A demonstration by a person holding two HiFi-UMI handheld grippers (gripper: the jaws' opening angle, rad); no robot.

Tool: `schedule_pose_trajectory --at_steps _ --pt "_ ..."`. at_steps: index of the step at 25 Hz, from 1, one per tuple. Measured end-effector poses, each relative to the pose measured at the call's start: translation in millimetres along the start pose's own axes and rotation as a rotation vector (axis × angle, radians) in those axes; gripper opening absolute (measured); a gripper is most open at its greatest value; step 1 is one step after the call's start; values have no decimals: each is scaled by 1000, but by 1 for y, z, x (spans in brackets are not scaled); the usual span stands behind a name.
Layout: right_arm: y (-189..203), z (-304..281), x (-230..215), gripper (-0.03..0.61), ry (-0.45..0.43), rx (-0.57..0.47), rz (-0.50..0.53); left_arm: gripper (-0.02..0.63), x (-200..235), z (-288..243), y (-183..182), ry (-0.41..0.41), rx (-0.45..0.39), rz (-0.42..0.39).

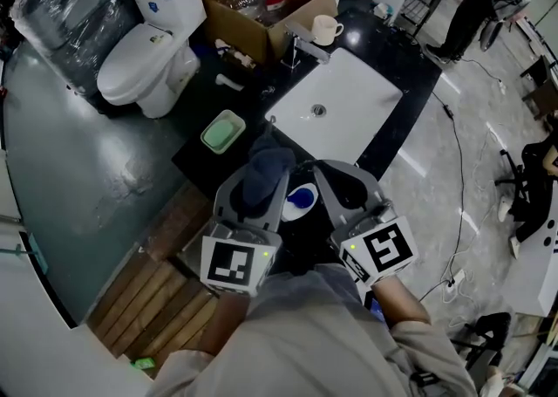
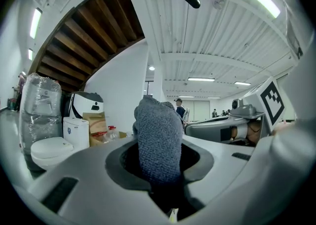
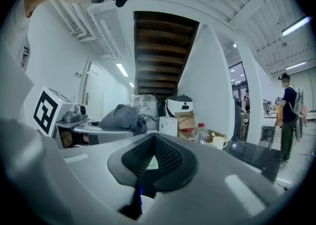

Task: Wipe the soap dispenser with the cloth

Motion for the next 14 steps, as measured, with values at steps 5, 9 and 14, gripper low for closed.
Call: schedule_pose_trajectory --at_steps 5,9,14 --pt "6 -12 -9 -2 11 14 4 123 5 -11 -1 -3 -35 43" --pt "4 -19 -10 -2 9 8 7 123 11 -14 0 1 -47 55" --pt "0 -20 -16 -2 -7 1 11 123 13 -20 -3 -13 -48 62"
Point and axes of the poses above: the fingertips, and each gripper's own axes: z backward along the fingers, x to its left, y out of its underside, the point moved 1 cm from there along z, backward along the fingers, and after that the axes turned 5 degrees about y, right-handed, at the moved point
